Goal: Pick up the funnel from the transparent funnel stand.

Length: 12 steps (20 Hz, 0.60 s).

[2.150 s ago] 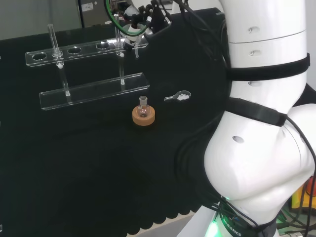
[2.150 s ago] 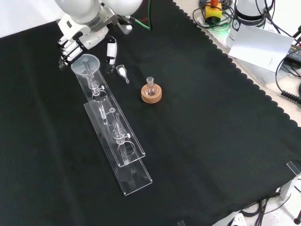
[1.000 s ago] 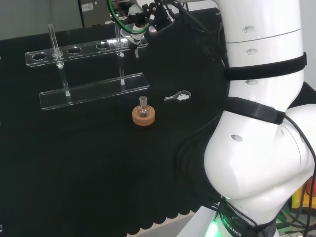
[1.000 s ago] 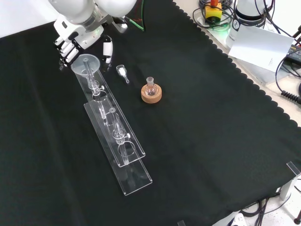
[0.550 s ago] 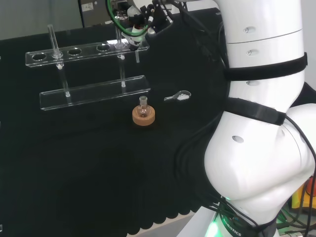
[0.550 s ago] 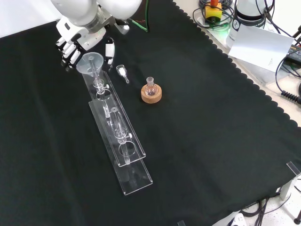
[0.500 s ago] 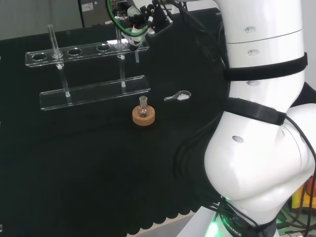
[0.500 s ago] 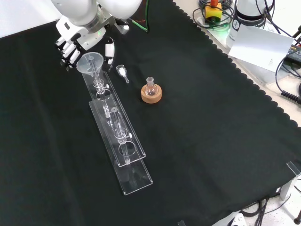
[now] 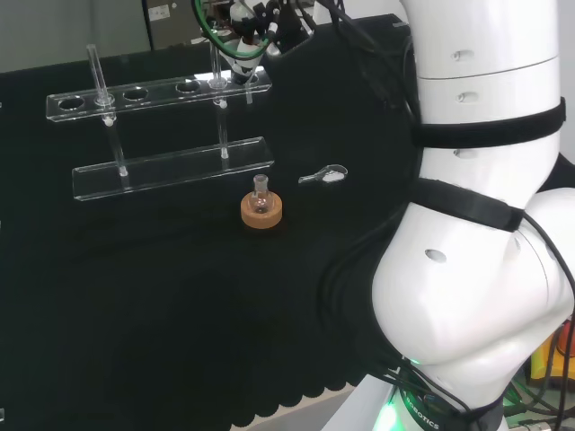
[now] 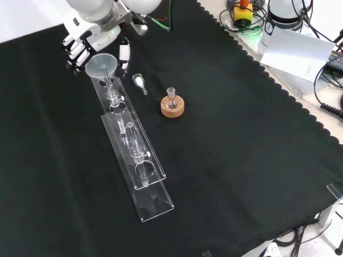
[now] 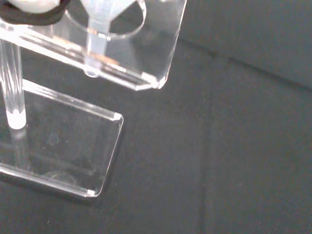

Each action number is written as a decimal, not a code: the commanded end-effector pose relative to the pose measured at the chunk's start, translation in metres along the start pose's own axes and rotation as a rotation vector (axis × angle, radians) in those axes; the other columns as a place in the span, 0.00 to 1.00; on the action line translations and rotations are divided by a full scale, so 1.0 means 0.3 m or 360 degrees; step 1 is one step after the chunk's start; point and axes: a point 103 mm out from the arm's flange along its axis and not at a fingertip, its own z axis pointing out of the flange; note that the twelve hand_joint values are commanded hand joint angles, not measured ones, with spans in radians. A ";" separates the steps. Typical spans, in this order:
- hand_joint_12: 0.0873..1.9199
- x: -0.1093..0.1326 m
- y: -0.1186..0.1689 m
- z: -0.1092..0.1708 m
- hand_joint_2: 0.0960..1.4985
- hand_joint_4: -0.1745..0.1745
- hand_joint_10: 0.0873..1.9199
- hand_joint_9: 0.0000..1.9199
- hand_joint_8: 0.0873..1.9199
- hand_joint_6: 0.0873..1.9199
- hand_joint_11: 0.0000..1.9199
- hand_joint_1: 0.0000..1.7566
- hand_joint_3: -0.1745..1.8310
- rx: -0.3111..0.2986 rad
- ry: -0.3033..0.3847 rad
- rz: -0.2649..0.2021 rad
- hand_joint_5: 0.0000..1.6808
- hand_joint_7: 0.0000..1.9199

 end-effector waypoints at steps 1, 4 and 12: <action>0.69 -0.017 -0.030 -0.044 0.43 0.42 0.30 0.36 0.33 0.36 0.13 0.42 0.31 -0.0032 -0.0009 0.0032 0.26 0.14; 0.69 -0.036 -0.054 -0.062 0.43 0.41 0.31 0.39 0.33 0.36 0.15 0.42 0.31 -0.0059 -0.0016 0.0042 0.26 0.16; 0.68 -0.060 -0.148 -0.124 0.42 0.40 0.31 0.41 0.33 0.36 0.17 0.42 0.32 -0.0113 -0.0015 0.0076 0.25 0.17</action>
